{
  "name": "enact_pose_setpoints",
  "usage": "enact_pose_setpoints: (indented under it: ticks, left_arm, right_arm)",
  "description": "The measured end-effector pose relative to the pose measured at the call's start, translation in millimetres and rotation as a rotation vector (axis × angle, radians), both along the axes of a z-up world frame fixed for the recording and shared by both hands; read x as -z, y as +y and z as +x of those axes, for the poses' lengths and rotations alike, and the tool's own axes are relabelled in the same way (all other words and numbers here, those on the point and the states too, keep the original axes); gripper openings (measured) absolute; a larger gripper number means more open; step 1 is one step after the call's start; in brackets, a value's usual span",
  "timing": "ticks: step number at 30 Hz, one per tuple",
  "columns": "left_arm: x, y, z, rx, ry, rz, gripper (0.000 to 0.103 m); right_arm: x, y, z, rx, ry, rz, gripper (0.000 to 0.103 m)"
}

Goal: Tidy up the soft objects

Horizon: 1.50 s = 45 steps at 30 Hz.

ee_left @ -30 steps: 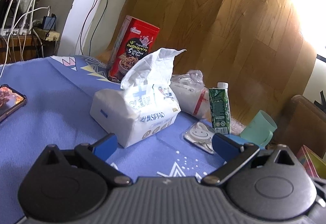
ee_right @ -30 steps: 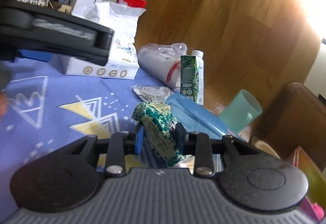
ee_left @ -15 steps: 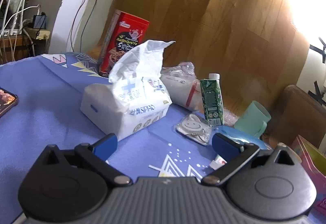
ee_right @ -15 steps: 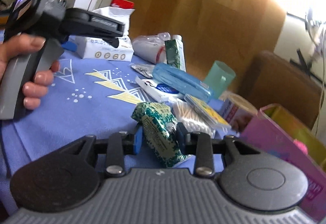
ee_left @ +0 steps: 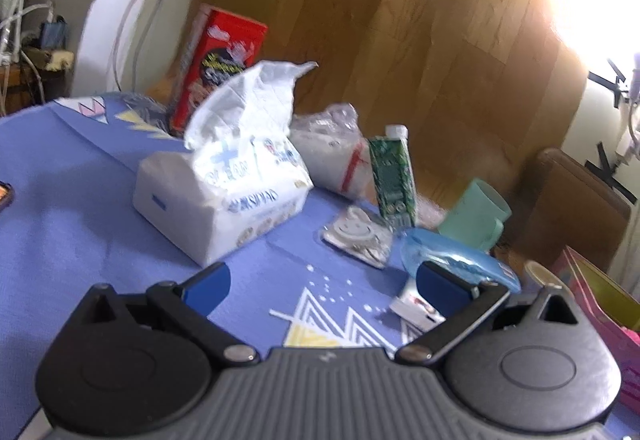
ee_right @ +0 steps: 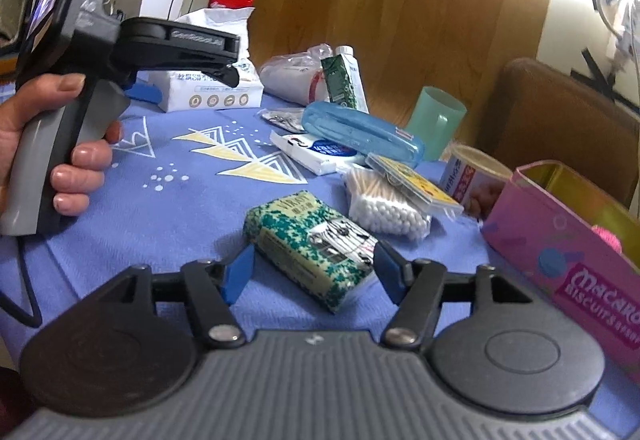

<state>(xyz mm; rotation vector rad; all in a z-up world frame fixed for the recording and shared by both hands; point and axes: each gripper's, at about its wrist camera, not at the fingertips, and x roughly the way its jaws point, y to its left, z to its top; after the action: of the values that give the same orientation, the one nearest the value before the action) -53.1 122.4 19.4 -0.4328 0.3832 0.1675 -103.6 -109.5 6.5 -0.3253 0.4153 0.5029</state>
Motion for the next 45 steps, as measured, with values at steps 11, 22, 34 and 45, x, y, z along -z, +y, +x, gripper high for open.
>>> enact_pose_setpoints:
  ticks: [11, 22, 34, 45]
  left_arm:
    - [-20.0, -16.9, -19.7, 0.414, 0.064, -0.057, 0.086]
    - [-1.1, -89.7, 6.6, 0.666, 0.236, -0.033, 0.04]
    - [-75.4, -243.6, 59.3, 0.881, -0.006, 0.183, 0.041]
    - [-60.5, -340.4, 82.9, 0.92, 0.031, 0.259, 0.051]
  right_arm:
    - [-2.3, -9.6, 9.2, 0.014, 0.11, 0.089, 0.071]
    - [0.3, -22.5, 16.7, 0.005, 0.168, 0.168, 0.05]
    - [-41.6, -115.5, 11.9, 0.344, -0.172, 0.281, 0.05]
    - [-32.0, -212.8, 35.0, 0.728, -0.203, 0.273, 0.051]
